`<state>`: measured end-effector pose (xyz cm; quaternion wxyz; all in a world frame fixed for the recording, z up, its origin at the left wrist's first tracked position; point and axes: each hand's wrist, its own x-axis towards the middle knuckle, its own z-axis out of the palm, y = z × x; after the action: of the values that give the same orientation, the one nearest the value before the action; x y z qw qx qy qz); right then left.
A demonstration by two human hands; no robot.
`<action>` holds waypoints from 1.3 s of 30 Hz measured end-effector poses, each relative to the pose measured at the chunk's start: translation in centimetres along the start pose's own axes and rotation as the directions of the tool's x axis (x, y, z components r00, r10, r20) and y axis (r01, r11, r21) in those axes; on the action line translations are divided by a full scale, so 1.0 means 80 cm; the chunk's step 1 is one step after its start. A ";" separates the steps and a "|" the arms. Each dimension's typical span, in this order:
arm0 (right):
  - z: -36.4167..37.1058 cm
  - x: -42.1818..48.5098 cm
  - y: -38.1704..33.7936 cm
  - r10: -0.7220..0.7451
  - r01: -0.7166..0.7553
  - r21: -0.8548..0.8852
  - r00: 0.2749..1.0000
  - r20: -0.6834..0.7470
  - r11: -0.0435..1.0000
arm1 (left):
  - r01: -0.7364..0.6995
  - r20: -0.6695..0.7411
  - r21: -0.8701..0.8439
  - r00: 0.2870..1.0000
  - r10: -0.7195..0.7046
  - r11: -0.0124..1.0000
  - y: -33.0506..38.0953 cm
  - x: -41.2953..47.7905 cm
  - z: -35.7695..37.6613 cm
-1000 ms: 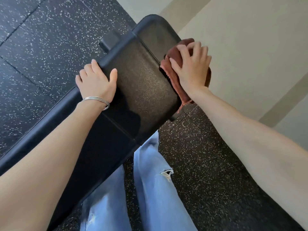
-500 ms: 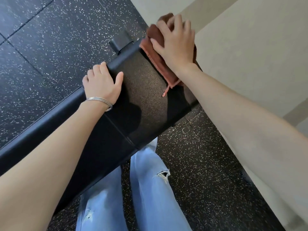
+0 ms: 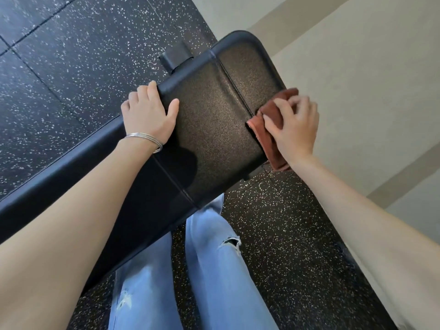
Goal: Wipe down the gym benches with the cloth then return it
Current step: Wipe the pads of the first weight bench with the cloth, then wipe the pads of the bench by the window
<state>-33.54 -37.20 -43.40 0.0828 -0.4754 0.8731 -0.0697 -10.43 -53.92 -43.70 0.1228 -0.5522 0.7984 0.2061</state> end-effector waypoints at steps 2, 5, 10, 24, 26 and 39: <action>-0.005 0.038 -0.034 -0.092 0.093 -0.020 0.994 0.059 0.995 | 0.006 -0.001 -0.004 1.000 -0.006 1.000 -0.001 -0.001 -0.001; 0.000 0.109 -0.110 -0.139 0.144 -0.036 0.985 0.101 0.989 | 0.002 0.018 -0.009 1.000 -0.002 1.000 -0.002 -0.002 -0.008; 0.023 0.140 -0.201 -0.019 0.039 -0.127 0.987 0.159 0.991 | -0.005 0.028 0.006 1.000 0.004 1.000 -0.017 -0.025 -0.017; -0.153 0.021 -0.288 -0.429 0.500 -0.193 0.846 0.317 0.844 | -0.135 0.044 0.224 0.991 0.128 0.965 -0.070 -0.117 -0.197; -0.210 0.024 -0.325 -0.489 0.547 -0.217 0.829 0.271 0.808 | -0.137 -0.044 0.230 0.988 0.151 0.964 -0.078 -0.137 -0.249; -0.554 0.030 -0.482 -0.609 0.588 -0.277 0.793 0.015 0.760 | 0.038 -0.445 0.241 0.892 0.076 0.970 -0.140 -0.280 -0.573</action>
<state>-12.61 -58.05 7.41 -0.0418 -0.7328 0.6791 0.0078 9.54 -60.01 4.19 -0.0010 -0.5579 0.8295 -0.0257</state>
